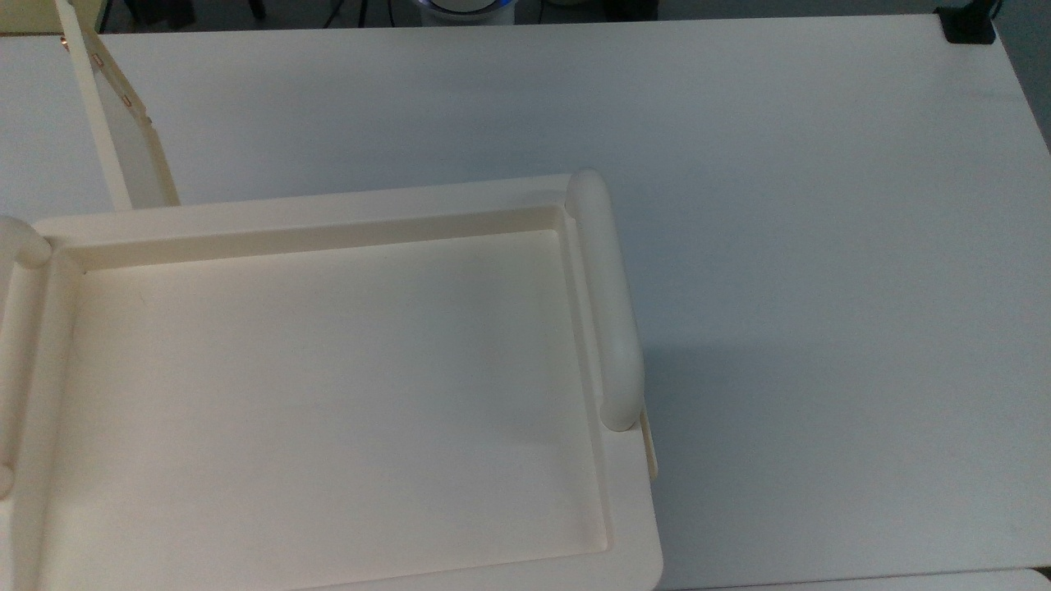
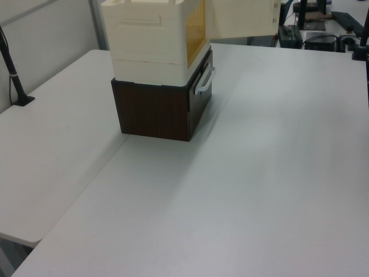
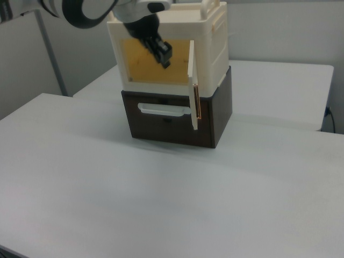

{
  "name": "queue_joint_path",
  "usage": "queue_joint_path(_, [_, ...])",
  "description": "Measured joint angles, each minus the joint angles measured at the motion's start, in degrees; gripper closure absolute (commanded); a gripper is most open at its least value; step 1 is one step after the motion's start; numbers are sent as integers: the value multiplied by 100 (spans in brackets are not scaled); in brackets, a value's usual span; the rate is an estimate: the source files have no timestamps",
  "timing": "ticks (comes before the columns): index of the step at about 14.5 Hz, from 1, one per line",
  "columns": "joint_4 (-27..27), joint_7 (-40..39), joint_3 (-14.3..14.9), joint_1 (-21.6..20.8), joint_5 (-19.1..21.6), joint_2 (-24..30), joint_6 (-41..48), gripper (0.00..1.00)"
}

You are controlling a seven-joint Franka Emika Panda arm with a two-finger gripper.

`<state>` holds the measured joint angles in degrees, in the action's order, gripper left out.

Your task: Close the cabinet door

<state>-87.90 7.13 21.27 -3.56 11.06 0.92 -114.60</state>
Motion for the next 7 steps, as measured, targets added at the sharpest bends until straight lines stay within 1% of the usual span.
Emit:
queue_joint_path(2, [12, 254, 162, 27, 253, 6, -312, 100])
queue_joint_path(4, [43, 348, 301, 37, 491, 12, -530, 100])
queue_joint_path(7, [53, 362, 424, 136, 617, 12, -681, 100])
